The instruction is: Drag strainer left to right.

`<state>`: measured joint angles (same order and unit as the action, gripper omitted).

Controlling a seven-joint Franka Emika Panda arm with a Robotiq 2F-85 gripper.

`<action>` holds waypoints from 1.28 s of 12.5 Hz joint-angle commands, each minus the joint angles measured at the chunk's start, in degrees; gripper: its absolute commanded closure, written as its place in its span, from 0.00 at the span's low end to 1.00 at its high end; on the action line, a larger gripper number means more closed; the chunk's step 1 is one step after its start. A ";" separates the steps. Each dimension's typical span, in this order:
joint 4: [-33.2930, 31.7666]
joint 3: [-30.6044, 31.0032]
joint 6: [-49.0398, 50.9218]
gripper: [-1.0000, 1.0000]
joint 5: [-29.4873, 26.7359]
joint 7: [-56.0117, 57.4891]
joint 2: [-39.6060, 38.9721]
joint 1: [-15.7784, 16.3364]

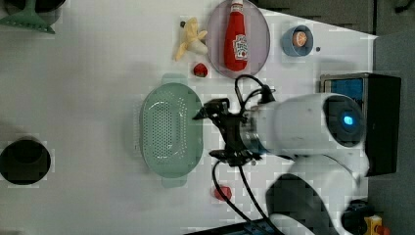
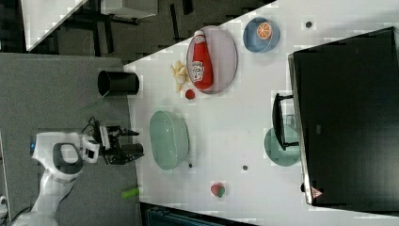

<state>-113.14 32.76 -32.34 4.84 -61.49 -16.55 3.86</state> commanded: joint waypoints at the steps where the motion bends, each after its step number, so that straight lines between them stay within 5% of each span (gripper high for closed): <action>1: -1.92 -1.19 -7.09 0.00 -0.59 -13.87 -5.99 -0.80; 6: -4.41 -2.17 -20.91 0.00 3.74 -18.59 -14.10 -0.68; 16: -10.37 -8.19 -27.94 0.00 7.76 -18.59 -15.20 -0.86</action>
<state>-124.22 25.08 -61.38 13.51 -77.22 -33.38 3.28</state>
